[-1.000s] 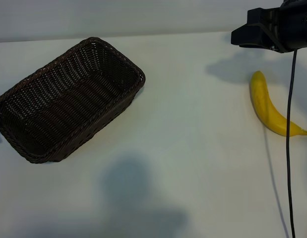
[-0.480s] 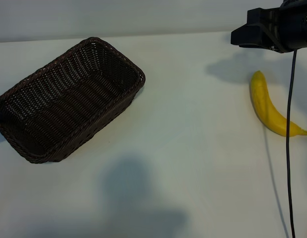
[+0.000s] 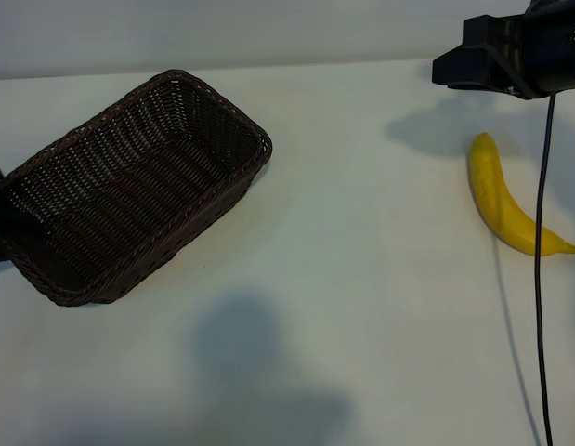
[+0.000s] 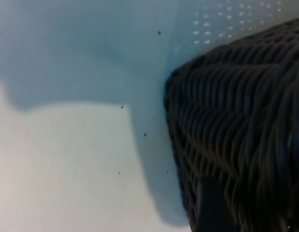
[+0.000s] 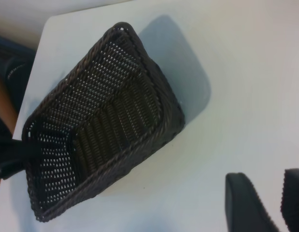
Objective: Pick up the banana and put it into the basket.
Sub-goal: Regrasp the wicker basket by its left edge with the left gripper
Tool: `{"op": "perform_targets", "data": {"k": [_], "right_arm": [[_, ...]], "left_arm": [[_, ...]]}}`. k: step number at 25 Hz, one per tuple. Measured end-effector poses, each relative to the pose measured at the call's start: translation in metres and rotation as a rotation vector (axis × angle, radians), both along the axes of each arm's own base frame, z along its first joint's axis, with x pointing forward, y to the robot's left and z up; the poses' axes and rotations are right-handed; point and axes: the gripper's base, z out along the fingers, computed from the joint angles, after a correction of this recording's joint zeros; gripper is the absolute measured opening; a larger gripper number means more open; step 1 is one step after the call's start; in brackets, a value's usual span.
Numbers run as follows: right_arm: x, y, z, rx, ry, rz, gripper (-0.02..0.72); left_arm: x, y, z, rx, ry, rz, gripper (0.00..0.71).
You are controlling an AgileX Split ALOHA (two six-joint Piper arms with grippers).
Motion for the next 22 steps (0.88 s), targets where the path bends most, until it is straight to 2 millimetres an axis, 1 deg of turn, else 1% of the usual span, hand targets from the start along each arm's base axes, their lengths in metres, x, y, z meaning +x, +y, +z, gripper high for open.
{"op": "perform_targets", "data": {"k": [3,5,7,8,9,11,15,19,22], "right_arm": [[0.000,0.000,0.000,0.000,0.001,0.001,0.240],[0.000,0.000,0.000,0.000,0.001,0.001,0.240],[0.000,0.000,0.000,0.001,0.001,0.002,0.240],[0.000,0.000,0.000,0.001,0.001,0.002,0.240],[0.000,0.000,0.000,0.001,0.001,0.002,0.240],[0.000,0.000,0.000,0.001,0.001,0.002,0.240],[0.000,0.000,0.000,0.001,0.002,0.003,0.240],[0.000,0.000,0.000,0.001,0.002,0.003,0.240],[0.000,0.000,0.000,0.001,0.002,0.003,0.240]], "left_arm": [[0.002,0.000,-0.012,-0.020,0.037,0.006,0.471],[0.002,0.001,-0.015,-0.022,0.047,0.010,0.470],[0.003,0.001,-0.015,-0.026,0.041,0.024,0.445],[0.003,0.001,-0.015,-0.027,0.040,0.026,0.419],[0.003,0.001,-0.015,-0.027,0.040,0.026,0.366],[0.004,0.001,-0.015,-0.023,0.038,0.029,0.230],[0.004,0.003,-0.016,0.004,0.029,0.019,0.194],[0.004,0.003,-0.016,0.003,0.026,0.017,0.194],[0.006,0.001,-0.014,-0.011,0.002,-0.022,0.194]]}}
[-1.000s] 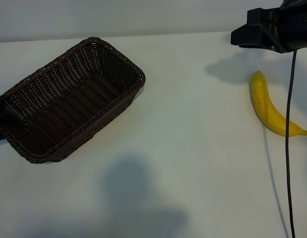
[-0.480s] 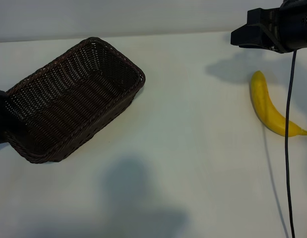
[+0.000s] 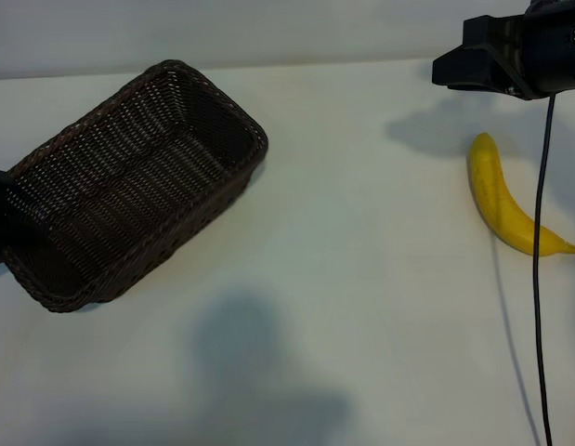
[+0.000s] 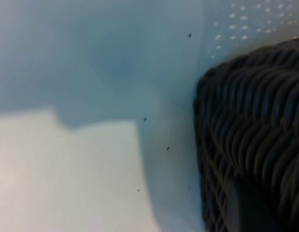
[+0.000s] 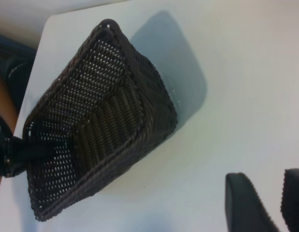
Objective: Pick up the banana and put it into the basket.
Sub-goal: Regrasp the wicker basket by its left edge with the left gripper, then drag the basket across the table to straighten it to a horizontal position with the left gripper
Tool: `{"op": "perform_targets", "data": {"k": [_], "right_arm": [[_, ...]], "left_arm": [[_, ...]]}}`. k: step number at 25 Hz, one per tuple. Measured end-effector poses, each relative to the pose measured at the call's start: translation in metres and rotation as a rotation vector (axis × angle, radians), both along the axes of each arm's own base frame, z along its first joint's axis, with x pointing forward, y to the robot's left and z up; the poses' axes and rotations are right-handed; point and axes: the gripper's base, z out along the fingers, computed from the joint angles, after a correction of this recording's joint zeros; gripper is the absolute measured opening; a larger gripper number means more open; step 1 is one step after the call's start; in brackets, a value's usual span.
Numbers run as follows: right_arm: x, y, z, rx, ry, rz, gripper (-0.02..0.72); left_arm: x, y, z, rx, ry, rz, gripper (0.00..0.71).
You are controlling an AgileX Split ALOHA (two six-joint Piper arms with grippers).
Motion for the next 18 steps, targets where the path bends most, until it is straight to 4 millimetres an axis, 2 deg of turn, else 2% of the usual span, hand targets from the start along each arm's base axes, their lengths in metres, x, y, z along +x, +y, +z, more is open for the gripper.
{"op": "perform_targets", "data": {"k": [4,11,14,18], "right_arm": [[0.000,0.000,0.000,0.000,0.000,0.000,0.240],[0.000,0.000,0.000,0.000,0.000,0.000,0.240],[0.000,0.000,0.000,0.000,0.000,0.000,0.240],[0.000,0.000,0.000,0.000,0.000,0.000,0.240]], "left_arm": [[0.011,-0.002,0.017,-0.073,-0.059,-0.081,0.194],[0.038,0.001,0.067,-0.157,-0.177,-0.201,0.194],[0.048,-0.003,0.084,-0.125,-0.161,-0.263,0.192],[0.065,-0.020,0.100,0.020,-0.070,-0.363,0.187]]}}
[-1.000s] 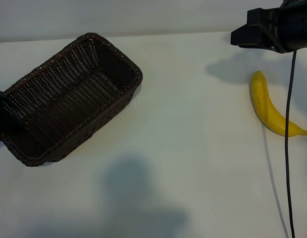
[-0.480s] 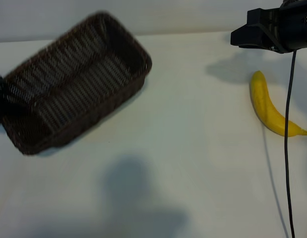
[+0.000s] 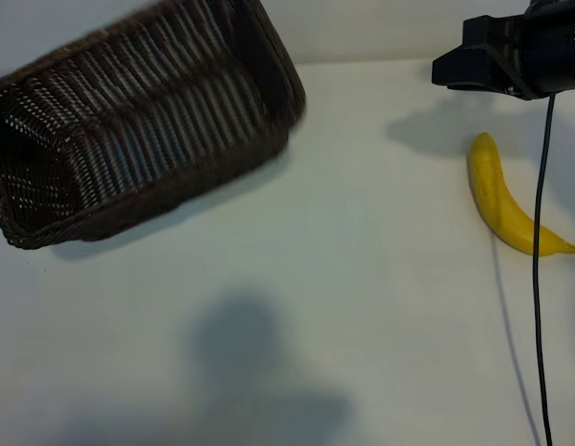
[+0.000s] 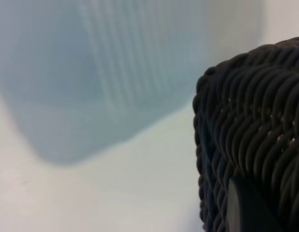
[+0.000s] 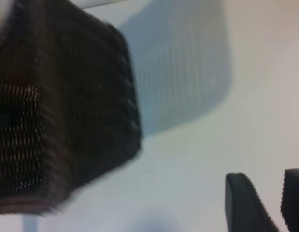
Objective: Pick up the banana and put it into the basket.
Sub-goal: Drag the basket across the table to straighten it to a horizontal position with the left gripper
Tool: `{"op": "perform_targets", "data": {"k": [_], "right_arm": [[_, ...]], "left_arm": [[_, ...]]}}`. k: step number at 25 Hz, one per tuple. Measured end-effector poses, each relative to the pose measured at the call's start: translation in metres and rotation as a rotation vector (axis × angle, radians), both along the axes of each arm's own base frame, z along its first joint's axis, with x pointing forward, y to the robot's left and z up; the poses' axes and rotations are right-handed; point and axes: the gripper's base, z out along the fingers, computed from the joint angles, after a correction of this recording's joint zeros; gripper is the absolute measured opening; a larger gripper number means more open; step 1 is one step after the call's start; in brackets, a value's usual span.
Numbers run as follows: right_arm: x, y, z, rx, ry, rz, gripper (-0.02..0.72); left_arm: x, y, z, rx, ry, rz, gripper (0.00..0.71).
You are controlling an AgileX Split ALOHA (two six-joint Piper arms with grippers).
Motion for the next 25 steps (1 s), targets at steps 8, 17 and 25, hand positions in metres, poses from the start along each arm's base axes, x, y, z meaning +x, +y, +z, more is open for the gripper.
{"op": "perform_targets", "data": {"k": [8,17,25], "right_arm": [[0.000,0.000,0.000,0.000,0.001,0.002,0.240],[0.000,0.000,0.000,0.000,0.001,0.002,0.240],[0.000,0.000,0.000,0.000,0.001,0.002,0.240]], "left_arm": [[0.050,-0.038,0.011,0.101,0.038,-0.105,0.187],[0.089,-0.112,-0.028,0.137,0.094,-0.267,0.187],[0.089,-0.150,-0.039,0.140,0.109,-0.355,0.187]]}}
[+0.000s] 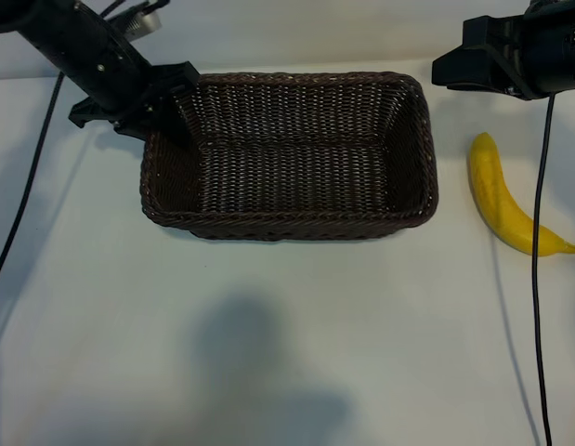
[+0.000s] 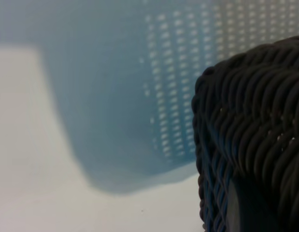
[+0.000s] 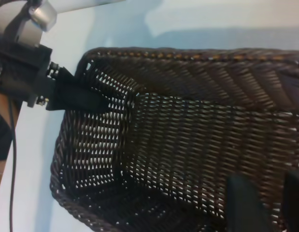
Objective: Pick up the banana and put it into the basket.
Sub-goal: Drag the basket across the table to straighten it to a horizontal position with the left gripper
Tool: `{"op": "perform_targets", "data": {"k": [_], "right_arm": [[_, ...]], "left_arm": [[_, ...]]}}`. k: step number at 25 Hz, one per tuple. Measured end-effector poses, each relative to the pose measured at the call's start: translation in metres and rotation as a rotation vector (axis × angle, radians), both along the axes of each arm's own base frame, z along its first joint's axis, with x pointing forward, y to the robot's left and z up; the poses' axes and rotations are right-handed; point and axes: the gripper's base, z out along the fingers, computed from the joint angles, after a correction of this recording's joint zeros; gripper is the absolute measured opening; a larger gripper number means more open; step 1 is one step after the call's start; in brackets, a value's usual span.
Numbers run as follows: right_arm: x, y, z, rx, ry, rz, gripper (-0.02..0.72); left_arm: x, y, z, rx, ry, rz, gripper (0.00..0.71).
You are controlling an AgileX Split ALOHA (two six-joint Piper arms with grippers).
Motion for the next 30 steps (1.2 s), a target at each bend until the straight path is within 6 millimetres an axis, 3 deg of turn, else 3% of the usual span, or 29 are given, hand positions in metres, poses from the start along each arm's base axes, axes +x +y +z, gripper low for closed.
{"op": "perform_targets", "data": {"k": [7,16,30], "right_arm": [[0.000,0.000,0.000,0.000,0.000,0.000,0.240],[0.000,0.000,0.000,0.000,-0.001,-0.002,0.240],[0.001,-0.001,0.000,-0.003,-0.006,-0.009,0.240]], "left_arm": [[-0.001,-0.005,-0.005,0.033,0.010,-0.018,0.187],[0.003,-0.009,-0.028,0.043,0.058,-0.007,0.187],[0.003,-0.009,-0.028,0.047,0.072,0.022,0.187]]}}
